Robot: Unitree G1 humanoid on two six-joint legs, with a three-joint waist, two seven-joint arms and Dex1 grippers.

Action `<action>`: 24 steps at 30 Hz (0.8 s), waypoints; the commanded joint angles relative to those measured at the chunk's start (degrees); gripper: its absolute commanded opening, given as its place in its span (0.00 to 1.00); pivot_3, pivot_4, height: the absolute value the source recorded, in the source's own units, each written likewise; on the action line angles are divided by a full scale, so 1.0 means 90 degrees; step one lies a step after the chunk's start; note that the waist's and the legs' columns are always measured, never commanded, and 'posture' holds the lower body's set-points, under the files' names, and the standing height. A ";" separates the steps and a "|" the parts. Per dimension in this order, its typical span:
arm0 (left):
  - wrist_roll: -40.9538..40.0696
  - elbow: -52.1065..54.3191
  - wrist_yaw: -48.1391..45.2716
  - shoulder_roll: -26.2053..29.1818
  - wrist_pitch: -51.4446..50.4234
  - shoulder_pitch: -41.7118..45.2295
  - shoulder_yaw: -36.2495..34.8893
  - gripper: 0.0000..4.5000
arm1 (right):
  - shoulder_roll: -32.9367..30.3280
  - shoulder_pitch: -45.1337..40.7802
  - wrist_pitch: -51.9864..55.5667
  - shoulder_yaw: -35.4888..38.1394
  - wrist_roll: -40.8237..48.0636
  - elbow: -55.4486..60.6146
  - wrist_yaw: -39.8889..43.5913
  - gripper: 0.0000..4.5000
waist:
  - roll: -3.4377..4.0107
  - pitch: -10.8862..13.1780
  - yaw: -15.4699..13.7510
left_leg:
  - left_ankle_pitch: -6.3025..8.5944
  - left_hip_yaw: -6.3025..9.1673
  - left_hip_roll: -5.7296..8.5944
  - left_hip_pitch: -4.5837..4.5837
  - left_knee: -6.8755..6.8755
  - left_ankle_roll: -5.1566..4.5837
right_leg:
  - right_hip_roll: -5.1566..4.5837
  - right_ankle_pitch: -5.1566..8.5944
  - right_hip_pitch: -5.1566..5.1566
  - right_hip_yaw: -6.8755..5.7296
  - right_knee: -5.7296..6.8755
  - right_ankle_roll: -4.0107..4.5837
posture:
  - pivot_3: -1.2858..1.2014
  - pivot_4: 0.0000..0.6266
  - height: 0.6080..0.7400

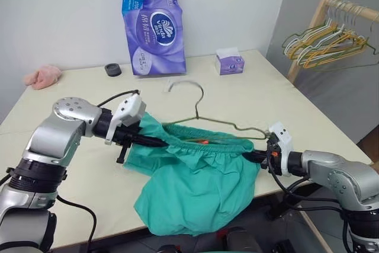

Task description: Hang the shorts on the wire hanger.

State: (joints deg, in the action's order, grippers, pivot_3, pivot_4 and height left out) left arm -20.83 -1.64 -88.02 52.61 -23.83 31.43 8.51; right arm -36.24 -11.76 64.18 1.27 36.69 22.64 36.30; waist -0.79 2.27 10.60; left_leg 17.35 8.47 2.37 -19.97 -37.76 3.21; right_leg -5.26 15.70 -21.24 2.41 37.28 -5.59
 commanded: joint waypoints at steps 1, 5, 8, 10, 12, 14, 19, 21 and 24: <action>0.0442 -0.0384 0.0059 0.0067 0.0654 0.0074 0.0031 0.00 | -0.0163 -0.0104 0.0036 0.0298 0.0133 0.0158 0.0027 0.01 | 0.0000 0.0000 0.0000 | 0.0000 -0.0001 0.0000 0.0000 0.0000 0.0000 | 0.0000 0.0000 0.0001 0.0000 0.0000 0.0000 | 0.44 0.00 1.00; 0.0730 -0.0671 0.0076 0.0026 0.1085 0.0048 0.0122 0.00 | -0.0210 -0.0045 0.0076 0.0310 0.0248 0.0292 -0.0016 0.01 | 0.0000 0.0000 0.0002 | 0.0001 -0.0001 -0.0001 -0.0001 0.0000 -0.0001 | 0.0000 0.0000 -0.0002 0.0001 0.0000 0.0000 | 0.44 0.00 1.00; 0.0782 -0.0817 0.0045 -0.0019 0.1173 0.0087 0.0117 0.00 | -0.0226 0.0002 0.0127 0.0335 0.0337 0.0412 -0.0055 0.01 | 0.0000 0.0000 0.0003 | 0.0001 0.0000 -0.0002 -0.0001 0.0000 -0.0001 | 0.0000 0.0000 -0.0002 0.0001 0.0000 0.0000 | 0.44 0.00 1.00; 0.0889 -0.0913 -0.0008 0.0000 0.1268 0.0091 0.0161 0.00 | -0.0269 0.0016 0.0150 0.0359 0.0391 0.0475 -0.0064 0.01 | 0.0000 0.0000 0.0005 | 0.0001 -0.0001 -0.0002 -0.0001 -0.0001 -0.0002 | 0.0000 0.0000 -0.0002 0.0001 -0.0001 0.0000 | 0.44 0.00 1.00; 0.1028 -0.1064 0.0034 -0.0009 0.1418 0.0116 0.0193 0.00 | -0.0333 0.0028 0.0165 0.0378 0.0427 0.0522 -0.0039 0.01 | 0.0000 0.0000 0.0005 | 0.0001 -0.0001 -0.0001 -0.0001 -0.0001 -0.0002 | -0.0001 0.0000 -0.0002 0.0001 0.0000 0.0000 | 0.43 0.00 1.00; 0.1144 -0.1230 0.0115 -0.0029 0.1539 0.0158 0.0217 0.00 | -0.0456 0.0046 0.0173 0.0381 0.0435 0.0582 0.0022 0.01 | 0.0000 0.0000 0.0009 | 0.0001 0.0000 -0.0002 -0.0001 -0.0002 -0.0002 | -0.0001 0.0000 -0.0002 0.0000 0.0000 0.0000 | 0.43 0.00 1.00; 0.1504 -0.1593 0.0394 -0.0108 0.1932 0.0205 0.0294 0.00 | -0.1127 0.0033 -0.0040 0.0264 0.0343 0.0766 0.0384 0.01 | 0.0001 0.0000 0.0011 | 0.0003 0.0000 -0.0002 -0.0002 -0.0004 -0.0005 | -0.0002 0.0000 -0.0002 -0.0001 -0.0001 0.0000 | 0.43 0.00 1.00; 0.1603 -0.1673 0.0493 -0.0148 0.2060 0.0200 0.0319 0.00 | -0.1447 -0.0010 -0.0311 0.0068 0.0119 0.0774 0.0576 0.01 | 0.0000 0.0000 0.0014 | 0.0003 -0.0001 -0.0002 -0.0002 -0.0005 -0.0005 | -0.0002 0.0000 -0.0002 -0.0001 -0.0001 -0.0001 | 0.43 0.00 1.00; 0.1868 -0.1628 0.0930 -0.0418 0.2169 0.0172 0.0442 0.00 | -0.2000 -0.0739 -0.0962 -0.0642 -0.0461 0.0618 0.1096 0.01 | 0.0008 0.0005 0.0029 | 0.0004 -0.0007 -0.0002 -0.0002 -0.0008 -0.0007 | -0.0003 0.0000 -0.0001 0.0002 -0.0002 -0.0002 | 0.43 0.00 1.00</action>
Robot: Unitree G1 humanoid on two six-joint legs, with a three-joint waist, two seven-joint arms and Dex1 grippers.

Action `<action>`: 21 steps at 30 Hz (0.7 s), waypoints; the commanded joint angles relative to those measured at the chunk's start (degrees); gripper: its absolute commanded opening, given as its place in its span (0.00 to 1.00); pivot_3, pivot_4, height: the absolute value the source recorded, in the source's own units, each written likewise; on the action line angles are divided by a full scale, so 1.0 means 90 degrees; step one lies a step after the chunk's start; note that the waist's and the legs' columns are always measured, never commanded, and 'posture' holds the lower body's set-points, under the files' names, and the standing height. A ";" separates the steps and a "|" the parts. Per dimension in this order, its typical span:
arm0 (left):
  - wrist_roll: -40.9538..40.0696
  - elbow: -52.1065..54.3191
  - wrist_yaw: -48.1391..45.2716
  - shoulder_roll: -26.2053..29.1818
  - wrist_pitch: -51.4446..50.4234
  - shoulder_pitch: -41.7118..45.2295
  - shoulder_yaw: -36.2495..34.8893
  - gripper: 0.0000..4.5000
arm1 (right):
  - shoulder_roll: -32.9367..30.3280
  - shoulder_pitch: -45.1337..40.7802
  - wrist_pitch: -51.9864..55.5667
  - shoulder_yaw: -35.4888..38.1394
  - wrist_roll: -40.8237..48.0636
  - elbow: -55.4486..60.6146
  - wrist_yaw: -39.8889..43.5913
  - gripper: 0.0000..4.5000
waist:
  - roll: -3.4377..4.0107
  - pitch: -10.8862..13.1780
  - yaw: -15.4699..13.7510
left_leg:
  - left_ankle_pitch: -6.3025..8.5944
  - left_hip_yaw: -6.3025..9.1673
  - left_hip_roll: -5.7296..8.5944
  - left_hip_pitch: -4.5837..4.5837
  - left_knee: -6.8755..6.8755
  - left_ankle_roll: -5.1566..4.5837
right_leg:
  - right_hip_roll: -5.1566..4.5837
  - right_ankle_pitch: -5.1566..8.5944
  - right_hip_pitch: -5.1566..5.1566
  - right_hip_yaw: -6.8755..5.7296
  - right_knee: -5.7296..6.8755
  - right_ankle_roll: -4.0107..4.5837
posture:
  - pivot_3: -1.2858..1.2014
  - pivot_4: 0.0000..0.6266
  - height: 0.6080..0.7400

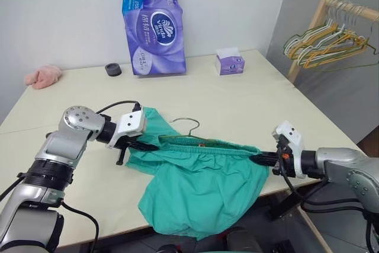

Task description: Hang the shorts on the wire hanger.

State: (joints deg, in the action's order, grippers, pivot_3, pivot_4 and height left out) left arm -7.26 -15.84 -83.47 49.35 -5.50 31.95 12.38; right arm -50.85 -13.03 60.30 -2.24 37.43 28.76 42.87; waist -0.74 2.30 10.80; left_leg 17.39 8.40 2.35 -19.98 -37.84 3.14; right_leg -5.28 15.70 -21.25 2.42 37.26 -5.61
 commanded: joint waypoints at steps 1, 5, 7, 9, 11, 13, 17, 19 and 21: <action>0.0433 -0.0024 0.0588 -0.0167 0.0137 0.0116 0.0038 0.00 | -0.0467 -0.0893 -0.0712 -0.0496 -0.0715 -0.0150 0.0520 0.01 | 0.0004 0.0003 0.0023 | 0.0000 -0.0002 0.0000 0.0000 -0.0001 -0.0001 | 0.0000 -0.0001 0.0000 0.0000 -0.0002 -0.0002 | 0.43 0.00 1.00; 0.0547 0.0066 0.0839 -0.0393 0.0076 0.0105 0.0093 0.00 | -0.0529 -0.1614 -0.1247 -0.1190 -0.1279 -0.0461 0.0944 0.01 | 0.0001 0.0001 0.0040 | 0.0001 0.0005 -0.0004 -0.0003 0.0003 -0.0001 | 0.0002 0.0000 -0.0003 -0.0006 -0.0007 -0.0002 | 0.43 0.00 1.00; 0.0618 0.0076 0.0943 -0.0456 0.0102 0.0110 0.0130 0.00 | -0.0431 -0.1918 -0.1357 -0.1413 -0.1446 -0.0592 0.1073 0.01 | 0.0002 0.0002 0.0053 | 0.0001 0.0002 -0.0002 -0.0007 0.0003 -0.0001 | 0.0000 -0.0001 -0.0008 -0.0001 -0.0008 -0.0002 | 0.43 0.00 1.00; 0.0708 0.0112 0.1105 -0.0576 0.0109 0.0102 0.0187 0.00 | -0.0180 -0.2506 -0.1485 -0.1785 -0.1675 -0.0787 0.1280 0.01 | 0.0002 0.0002 0.0053 | 0.0001 -0.0001 -0.0001 -0.0008 0.0001 -0.0001 | -0.0003 -0.0001 -0.0008 0.0001 -0.0006 -0.0002 | 0.43 0.00 1.00; 0.0758 0.0130 0.1297 -0.0696 0.0079 0.0092 0.0171 0.00 | 0.0082 -0.2926 -0.1533 -0.2002 -0.1798 -0.0910 0.1404 0.01 | 0.0002 0.0002 0.0054 | 0.0001 0.0000 -0.0001 -0.0006 -0.0001 -0.0001 | -0.0003 -0.0001 -0.0008 0.0001 -0.0003 -0.0003 | 0.43 0.00 1.00; 0.0784 0.0132 0.1400 -0.0758 0.0064 0.0068 0.0144 0.00 | 0.0293 -0.3139 -0.1517 -0.2083 -0.1879 -0.1000 0.1436 0.01 | 0.0001 0.0001 0.0055 | 0.0001 0.0005 -0.0001 -0.0007 0.0000 -0.0001 | -0.0003 -0.0002 -0.0011 -0.0002 -0.0004 -0.0002 | 0.43 0.00 1.00; 0.0742 0.0260 0.1472 -0.0841 -0.0030 -0.0046 0.0153 0.00 | 0.0621 -0.3426 -0.1495 -0.2222 -0.2036 -0.1163 0.1494 0.01 | 0.0000 0.0000 0.0041 | -0.0001 0.0012 0.0007 -0.0018 -0.0004 0.0002 | -0.0011 -0.0003 -0.0016 -0.0004 -0.0004 -0.0001 | 0.43 0.00 1.00; 0.0735 0.0273 0.1514 -0.0871 -0.0045 -0.0068 0.0148 0.00 | 0.0633 -0.3433 -0.1550 -0.2278 -0.2159 -0.1226 0.1550 0.01 | 0.0000 0.0001 0.0033 | 0.0000 0.0013 0.0009 -0.0019 -0.0007 0.0001 | -0.0013 -0.0003 -0.0016 -0.0005 -0.0003 -0.0001 | 0.43 0.00 1.00; 0.0738 0.0270 0.1543 -0.0888 -0.0062 -0.0071 0.0138 0.00 | 0.0629 -0.3405 -0.1585 -0.2259 -0.2235 -0.1258 0.1584 0.01 | 0.0000 0.0001 0.0037 | 0.0000 0.0014 0.0010 -0.0020 -0.0008 0.0001 | -0.0013 -0.0003 -0.0016 -0.0005 -0.0002 -0.0001 | 0.43 0.00 1.00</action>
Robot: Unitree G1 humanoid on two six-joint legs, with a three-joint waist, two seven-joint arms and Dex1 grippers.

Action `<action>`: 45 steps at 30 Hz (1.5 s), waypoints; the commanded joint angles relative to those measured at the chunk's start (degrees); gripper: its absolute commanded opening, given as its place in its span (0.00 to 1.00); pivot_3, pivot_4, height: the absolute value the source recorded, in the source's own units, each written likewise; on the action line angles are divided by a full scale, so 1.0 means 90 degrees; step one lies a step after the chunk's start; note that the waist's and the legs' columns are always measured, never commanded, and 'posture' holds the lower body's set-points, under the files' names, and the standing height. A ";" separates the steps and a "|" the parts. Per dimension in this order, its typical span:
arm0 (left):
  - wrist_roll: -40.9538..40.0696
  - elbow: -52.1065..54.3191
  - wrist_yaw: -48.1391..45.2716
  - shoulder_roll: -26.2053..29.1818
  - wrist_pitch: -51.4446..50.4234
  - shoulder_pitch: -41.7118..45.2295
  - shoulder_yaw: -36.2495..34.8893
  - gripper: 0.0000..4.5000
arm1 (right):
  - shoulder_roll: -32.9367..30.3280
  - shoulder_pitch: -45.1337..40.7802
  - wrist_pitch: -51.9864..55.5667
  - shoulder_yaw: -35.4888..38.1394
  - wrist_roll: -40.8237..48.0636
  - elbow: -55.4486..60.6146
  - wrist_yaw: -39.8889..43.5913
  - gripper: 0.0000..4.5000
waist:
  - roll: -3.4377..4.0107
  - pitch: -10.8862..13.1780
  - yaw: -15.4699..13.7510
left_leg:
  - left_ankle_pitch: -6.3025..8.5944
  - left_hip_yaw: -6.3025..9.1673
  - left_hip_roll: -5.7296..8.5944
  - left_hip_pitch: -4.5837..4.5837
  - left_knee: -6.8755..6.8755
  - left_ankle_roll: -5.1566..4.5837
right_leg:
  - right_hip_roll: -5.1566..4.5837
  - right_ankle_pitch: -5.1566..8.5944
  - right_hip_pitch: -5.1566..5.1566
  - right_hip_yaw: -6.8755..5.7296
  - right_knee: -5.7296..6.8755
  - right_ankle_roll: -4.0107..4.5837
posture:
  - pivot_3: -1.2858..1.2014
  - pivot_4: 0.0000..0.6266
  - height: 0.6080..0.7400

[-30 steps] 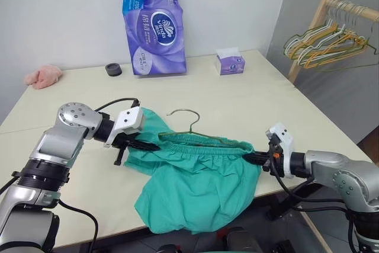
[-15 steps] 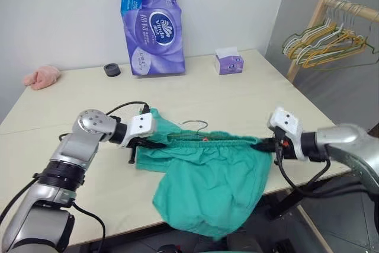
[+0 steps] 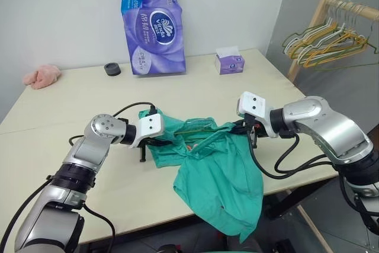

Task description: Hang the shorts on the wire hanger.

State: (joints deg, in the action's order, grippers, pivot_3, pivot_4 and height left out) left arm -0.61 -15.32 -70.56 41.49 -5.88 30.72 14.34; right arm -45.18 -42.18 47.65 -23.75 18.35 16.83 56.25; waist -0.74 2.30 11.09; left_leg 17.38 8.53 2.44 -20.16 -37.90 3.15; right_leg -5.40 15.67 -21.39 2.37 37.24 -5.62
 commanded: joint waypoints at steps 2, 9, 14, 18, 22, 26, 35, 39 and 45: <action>0.0019 0.0184 0.0176 -0.0052 -0.0020 0.0071 -0.0099 0.00 | -0.0070 -0.0091 -0.0209 0.0204 -0.0154 0.0052 0.0150 0.05 | 0.0000 0.0000 0.0011 | 0.0000 0.0000 0.0000 0.0000 0.0000 0.0000 | 0.0000 0.0000 -0.0002 0.0000 0.0001 0.0000 | 0.43 0.00 1.00; 0.0021 0.0210 0.0410 -0.0235 -0.0096 0.0020 -0.0100 0.00 | -0.0813 0.0528 -0.0061 0.0817 0.0150 0.0664 0.0534 0.55 | 0.0000 0.0000 0.0005 | 0.0000 0.0001 0.0005 -0.0012 -0.0003 0.0000 | -0.0008 -0.0001 -0.0003 -0.0003 -0.0001 -0.0002 | 0.43 0.00 1.00; -0.0001 0.0286 0.0458 -0.0335 -0.0156 -0.0022 -0.0090 0.00 | -0.1053 0.1029 0.0720 0.1460 0.0652 0.1067 0.0450 0.85 | 0.0001 -0.0001 0.0011 | 0.0001 0.0003 0.0002 -0.0013 -0.0001 -0.0001 | -0.0005 -0.0001 -0.0004 -0.0005 -0.0001 -0.0002 | 0.43 0.00 1.00; -0.0030 0.0323 0.0391 -0.0365 -0.0152 -0.0056 -0.0052 0.00 | -0.0932 0.1346 0.0976 0.1580 0.0362 0.0850 -0.0224 0.85 | -0.0002 -0.0002 0.0007 | 0.0001 0.0001 0.0004 -0.0016 -0.0004 -0.0001 | -0.0008 -0.0001 -0.0003 -0.0005 -0.0002 -0.0003 | 0.43 0.00 1.00; -0.0035 0.0316 0.0323 -0.0402 -0.0121 -0.0034 -0.0012 0.00 | -0.0528 0.1270 0.0962 0.1334 0.0132 0.0520 -0.0685 0.85 | 0.0000 -0.0002 0.0017 | 0.0001 -0.0002 0.0003 -0.0015 -0.0003 -0.0001 | -0.0007 -0.0001 -0.0004 -0.0004 0.0000 -0.0003 | 0.42 0.00 1.00; -0.0027 0.0304 0.0220 -0.0420 -0.0102 0.0006 0.0025 0.00 | -0.0394 0.1126 0.0615 0.0907 -0.0271 0.0203 -0.0756 0.85 | 0.0000 -0.0003 0.0026 | 0.0000 -0.0004 0.0005 -0.0017 -0.0004 -0.0001 | -0.0008 -0.0002 -0.0006 -0.0002 -0.0001 -0.0003 | 0.42 0.00 1.00; -0.0069 0.0364 0.0169 -0.0434 -0.0116 -0.0010 -0.0003 0.00 | -0.0321 0.0779 -0.0151 0.0294 -0.0744 -0.0434 -0.0227 0.85 | 0.0000 -0.0003 0.0032 | 0.0000 -0.0003 0.0006 -0.0016 -0.0005 0.0000 | -0.0009 -0.0002 -0.0006 -0.0003 -0.0002 -0.0004 | 0.43 0.00 1.00; -0.0147 0.0482 0.0024 -0.0413 -0.0167 -0.0034 -0.0012 0.00 | -0.0141 0.0423 -0.0700 -0.0264 -0.1157 -0.1184 0.0207 0.85 | 0.0001 -0.0003 0.0050 | 0.0000 -0.0004 0.0005 -0.0015 -0.0005 0.0001 | -0.0009 -0.0002 -0.0005 -0.0003 -0.0001 -0.0004 | 0.43 0.00 1.00; -0.0249 0.0590 -0.0080 -0.0389 -0.0273 -0.0059 -0.0045 0.00 | 0.0125 0.0095 -0.1197 -0.0571 -0.1597 -0.1893 0.0620 0.64 | 0.0001 -0.0003 0.0054 | -0.0002 -0.0002 0.0007 -0.0016 -0.0005 0.0003 | -0.0009 -0.0002 -0.0006 -0.0003 -0.0001 -0.0004 | 0.43 0.00 1.00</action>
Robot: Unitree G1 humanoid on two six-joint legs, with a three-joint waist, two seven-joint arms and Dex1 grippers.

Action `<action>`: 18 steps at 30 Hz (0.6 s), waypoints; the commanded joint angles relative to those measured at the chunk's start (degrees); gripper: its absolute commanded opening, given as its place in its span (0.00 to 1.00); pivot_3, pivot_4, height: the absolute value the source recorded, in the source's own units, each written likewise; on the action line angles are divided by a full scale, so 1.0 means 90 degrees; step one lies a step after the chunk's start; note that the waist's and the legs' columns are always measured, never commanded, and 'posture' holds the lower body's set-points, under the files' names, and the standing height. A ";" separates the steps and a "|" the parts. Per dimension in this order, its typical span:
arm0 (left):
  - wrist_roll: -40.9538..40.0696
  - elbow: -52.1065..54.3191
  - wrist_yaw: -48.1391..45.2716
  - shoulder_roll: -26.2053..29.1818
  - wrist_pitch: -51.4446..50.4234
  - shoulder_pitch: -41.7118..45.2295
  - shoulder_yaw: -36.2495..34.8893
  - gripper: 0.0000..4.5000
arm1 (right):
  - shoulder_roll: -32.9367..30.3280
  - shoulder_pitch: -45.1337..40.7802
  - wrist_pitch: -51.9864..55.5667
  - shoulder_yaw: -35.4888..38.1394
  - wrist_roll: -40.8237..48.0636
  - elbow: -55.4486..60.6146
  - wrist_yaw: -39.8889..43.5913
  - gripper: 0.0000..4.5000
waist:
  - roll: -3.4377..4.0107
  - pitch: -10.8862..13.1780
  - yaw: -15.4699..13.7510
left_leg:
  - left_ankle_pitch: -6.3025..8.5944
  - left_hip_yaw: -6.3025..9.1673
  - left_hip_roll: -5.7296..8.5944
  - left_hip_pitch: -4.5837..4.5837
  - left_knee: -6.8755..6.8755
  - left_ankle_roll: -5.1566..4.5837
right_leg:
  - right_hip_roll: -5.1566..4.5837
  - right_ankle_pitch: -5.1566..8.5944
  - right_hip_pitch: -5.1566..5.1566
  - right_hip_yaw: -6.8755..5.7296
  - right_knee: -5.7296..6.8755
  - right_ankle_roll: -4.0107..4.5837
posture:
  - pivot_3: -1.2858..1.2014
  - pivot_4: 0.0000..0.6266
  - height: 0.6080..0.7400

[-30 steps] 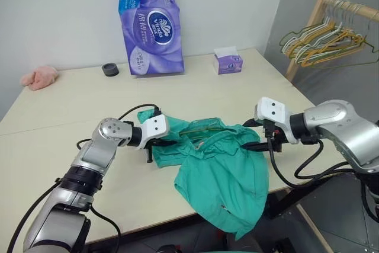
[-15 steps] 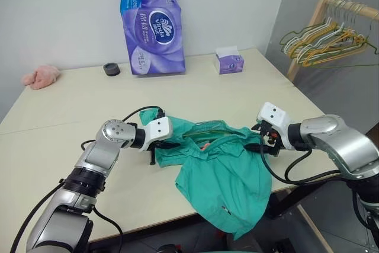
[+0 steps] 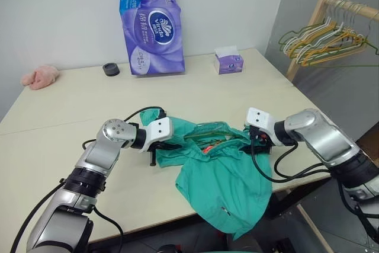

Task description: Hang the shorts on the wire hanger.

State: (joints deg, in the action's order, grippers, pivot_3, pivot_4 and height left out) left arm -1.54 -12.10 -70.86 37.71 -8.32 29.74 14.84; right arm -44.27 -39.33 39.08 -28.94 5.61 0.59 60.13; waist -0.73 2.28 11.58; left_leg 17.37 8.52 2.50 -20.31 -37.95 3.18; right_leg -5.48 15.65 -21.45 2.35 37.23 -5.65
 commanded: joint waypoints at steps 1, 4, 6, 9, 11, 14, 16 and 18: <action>-0.0164 0.0252 -0.0050 0.0033 -0.0022 0.0041 -0.0107 0.00 | 0.0054 -0.0255 -0.0311 -0.0035 -0.0234 -0.0152 0.0274 0.56 | 0.0000 0.0000 0.0001 | -0.0002 0.0001 0.0000 0.0000 0.0000 0.0004 | 0.0000 0.0000 0.0000 0.0000 0.0000 0.0000 | 0.43 0.00 1.00; -0.0213 0.0282 -0.0055 0.0030 -0.0079 0.0025 -0.0123 0.00 | 0.0093 -0.0323 -0.0477 -0.0117 -0.0347 -0.0210 0.0528 0.32 | 0.0000 0.0000 0.0004 | -0.0004 0.0001 0.0000 0.0000 0.0000 0.0006 | 0.0000 0.0000 0.0000 -0.0001 0.0000 0.0000 | 0.43 0.00 1.00; -0.0236 0.0277 -0.0065 0.0034 -0.0061 0.0008 -0.0135 0.00 | 0.0100 -0.0308 -0.0437 -0.0055 -0.0325 -0.0137 0.0643 0.17 | 0.0000 0.0000 0.0004 | -0.0004 0.0001 0.0000 0.0000 0.0000 0.0008 | 0.0000 0.0000 0.0000 -0.0001 0.0000 0.0000 | 0.43 0.00 1.00; -0.0218 0.0236 -0.0058 0.0025 -0.0019 0.0000 -0.0144 0.00 | 0.0096 -0.0282 -0.0427 0.0009 -0.0345 -0.0057 0.0751 0.00 | 0.0000 0.0000 0.0002 | -0.0005 0.0001 0.0000 0.0000 0.0000 0.0010 | 0.0000 0.0000 0.0000 0.0000 0.0000 0.0000 | 0.43 0.00 1.00; -0.0236 0.0210 -0.0100 0.0026 -0.0029 -0.0007 -0.0137 0.00 | 0.0090 -0.0255 -0.0390 0.0051 -0.0346 0.0030 0.0828 0.00 | 0.0000 0.0000 0.0000 | -0.0005 0.0002 0.0000 0.0000 0.0000 0.0009 | 0.0000 0.0000 0.0000 -0.0001 0.0000 0.0000 | 0.43 0.00 1.00; -0.0333 -0.0049 0.0113 -0.0118 -0.0082 0.0062 -0.0311 0.17 | 0.0016 -0.0140 -0.0239 0.0159 -0.0271 0.0407 0.0921 0.00 | 0.0001 -0.0001 0.0001 | -0.0006 0.0002 0.0001 0.0000 0.0000 0.0010 | 0.0000 0.0000 -0.0001 -0.0001 0.0000 0.0000 | 0.43 0.00 1.00; -0.0487 -0.0122 0.0167 -0.0182 -0.0255 0.0112 -0.0457 0.30 | -0.0056 -0.0058 -0.0165 0.0226 -0.0247 0.0575 0.0956 0.00 | 0.0001 -0.0001 -0.0005 | -0.0006 0.0004 0.0000 0.0000 -0.0001 0.0010 | 0.0000 0.0000 -0.0001 -0.0002 0.0001 0.0000 | 0.43 0.00 1.00; -0.0597 -0.0259 0.0152 -0.0156 -0.0389 0.0151 -0.0587 0.43 | -0.0117 0.0017 -0.0106 0.0297 -0.0229 0.0686 0.0975 0.00 | 0.0001 -0.0001 0.0002 | -0.0005 0.0004 0.0000 -0.0001 -0.0002 0.0008 | -0.0001 0.0000 -0.0001 -0.0001 0.0000 0.0000 | 0.43 0.00 1.00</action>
State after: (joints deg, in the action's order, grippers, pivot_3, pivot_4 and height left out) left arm -4.97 -14.23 -69.93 36.16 -10.99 29.36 11.88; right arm -44.62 -38.81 38.04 -29.17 2.42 4.08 68.36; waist -0.72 2.27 11.59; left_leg 17.33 8.55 2.51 -20.31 -37.96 3.25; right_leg -5.48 15.65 -21.45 2.34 37.24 -5.65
